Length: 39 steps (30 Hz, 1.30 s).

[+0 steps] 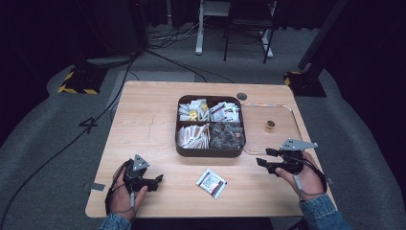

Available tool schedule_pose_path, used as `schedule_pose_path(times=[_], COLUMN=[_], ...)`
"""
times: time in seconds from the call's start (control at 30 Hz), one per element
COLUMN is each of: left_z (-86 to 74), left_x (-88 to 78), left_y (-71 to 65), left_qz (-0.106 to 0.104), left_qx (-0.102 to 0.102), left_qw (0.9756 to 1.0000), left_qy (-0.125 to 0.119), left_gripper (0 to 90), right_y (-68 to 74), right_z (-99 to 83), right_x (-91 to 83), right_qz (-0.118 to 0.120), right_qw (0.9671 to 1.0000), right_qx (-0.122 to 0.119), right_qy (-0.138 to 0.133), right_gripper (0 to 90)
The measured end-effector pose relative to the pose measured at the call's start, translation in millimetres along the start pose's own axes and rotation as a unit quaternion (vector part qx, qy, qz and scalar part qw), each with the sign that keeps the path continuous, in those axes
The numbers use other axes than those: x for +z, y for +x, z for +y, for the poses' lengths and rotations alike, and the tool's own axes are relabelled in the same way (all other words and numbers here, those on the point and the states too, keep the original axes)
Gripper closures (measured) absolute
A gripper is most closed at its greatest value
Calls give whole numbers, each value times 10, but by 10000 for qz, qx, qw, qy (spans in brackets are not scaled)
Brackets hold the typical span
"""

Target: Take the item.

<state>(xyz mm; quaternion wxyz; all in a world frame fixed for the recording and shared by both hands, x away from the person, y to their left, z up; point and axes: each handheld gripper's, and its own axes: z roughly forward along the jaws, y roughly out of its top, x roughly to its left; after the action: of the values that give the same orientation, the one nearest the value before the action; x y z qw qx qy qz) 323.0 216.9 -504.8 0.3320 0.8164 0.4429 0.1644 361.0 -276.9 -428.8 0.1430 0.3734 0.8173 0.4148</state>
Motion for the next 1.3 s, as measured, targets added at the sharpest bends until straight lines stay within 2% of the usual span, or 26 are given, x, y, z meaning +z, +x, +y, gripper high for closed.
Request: schedule_pose_path(times=[0.1, 0.33, 0.43, 0.57, 0.73, 0.87, 0.93, 1.03, 1.1, 1.3], left_z=[3, 3, 3, 4, 4, 4, 4, 4, 4, 4], left_x=[-2, -3, -3, -2, -2, -2, -2, -2, -2, -2], left_y=[1, 1, 1, 2, 2, 2, 2, 2, 1, 2], left_qz=[1, 0, -1, 7, 7, 8, 8, 8, 9, 7], left_qx=[29, 31, 32, 25, 27, 24, 27, 25, 27, 25], left_qw=[10000, 10000, 10000, 10000, 10000, 10000, 10000, 10000, 10000, 10000], left_qy=[25, 30, 30, 42, 39, 43, 41, 43, 38, 40], left_gripper=[119, 118, 118, 113, 112, 112, 112, 112, 112, 112], right_y=[-94, -216, -257, -276, -259, -237, -223, -201, -194, -197], right_z=[-81, -247, -333, -440, -535, -577, -613, -640, -655, -655], right_x=[-16, 28, 69, 123, 201, 245, 280, 314, 349, 372], right_qz=[-251, -289, -392, -437, -479, -424, -379, -348, -351, -362], right_qw=[9996, 9993, 9989, 9985, 9980, 9981, 9979, 9980, 9980, 9980], right_qx=[-28, 198, 186, 236, 113, 68, 60, -126, -253, -247], right_qy=[99, 117, 179, 229, 395, 431, 524, 512, 463, 453], right_gripper=[393, 364, 362, 361, 355, 330, 301, 224, 118, 101])
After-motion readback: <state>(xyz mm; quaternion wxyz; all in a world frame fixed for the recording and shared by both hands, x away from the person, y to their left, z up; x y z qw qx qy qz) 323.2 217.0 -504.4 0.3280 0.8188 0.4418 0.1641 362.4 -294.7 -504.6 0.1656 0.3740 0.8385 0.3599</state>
